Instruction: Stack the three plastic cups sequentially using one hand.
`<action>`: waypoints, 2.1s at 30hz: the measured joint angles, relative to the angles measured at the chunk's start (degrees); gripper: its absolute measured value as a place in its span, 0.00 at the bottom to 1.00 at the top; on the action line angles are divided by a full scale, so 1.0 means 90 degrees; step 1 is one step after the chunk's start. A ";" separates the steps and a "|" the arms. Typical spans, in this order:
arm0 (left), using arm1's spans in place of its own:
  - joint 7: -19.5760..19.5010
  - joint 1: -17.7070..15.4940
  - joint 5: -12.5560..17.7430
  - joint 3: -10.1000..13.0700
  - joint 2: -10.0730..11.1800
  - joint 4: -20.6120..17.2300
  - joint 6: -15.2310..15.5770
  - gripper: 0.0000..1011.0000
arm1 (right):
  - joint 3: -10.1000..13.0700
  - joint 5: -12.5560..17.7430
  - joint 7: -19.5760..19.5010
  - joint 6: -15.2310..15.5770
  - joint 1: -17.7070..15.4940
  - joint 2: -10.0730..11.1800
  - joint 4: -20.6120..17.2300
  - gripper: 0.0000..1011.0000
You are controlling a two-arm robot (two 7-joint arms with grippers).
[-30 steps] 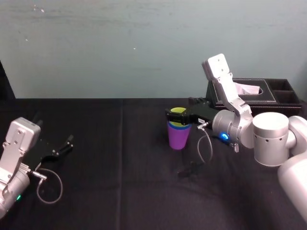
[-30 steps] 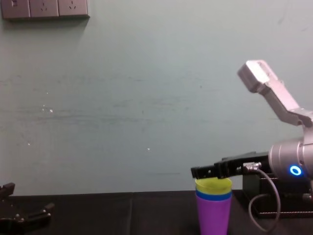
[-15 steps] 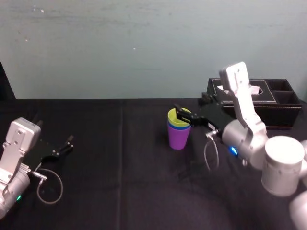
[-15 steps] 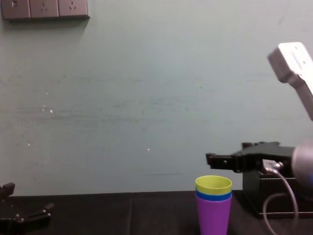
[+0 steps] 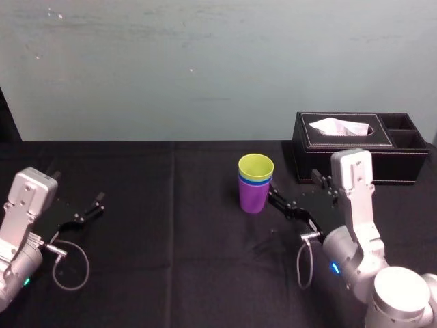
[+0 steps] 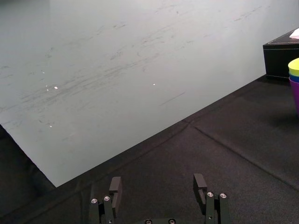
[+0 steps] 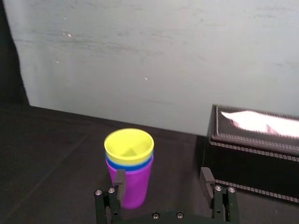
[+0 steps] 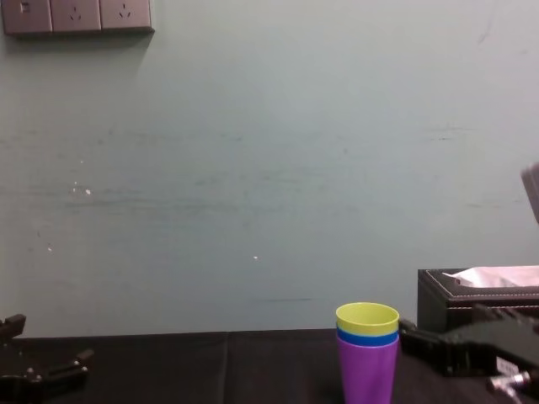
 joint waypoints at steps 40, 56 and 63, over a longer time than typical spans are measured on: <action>0.0000 0.0000 0.0000 0.0000 0.0000 0.0000 0.0000 0.99 | 0.0105 -0.0112 -0.0121 -0.0216 -0.0163 -0.0191 0.0223 0.99; 0.0000 0.0000 0.0000 0.0000 0.0000 0.0000 0.0000 0.99 | 0.0105 -0.0109 -0.0120 -0.0208 -0.0163 -0.0187 0.0218 0.99; 0.0000 0.0000 0.0000 0.0000 0.0000 0.0000 0.0000 0.99 | 0.0105 -0.0109 -0.0120 -0.0208 -0.0163 -0.0187 0.0218 0.99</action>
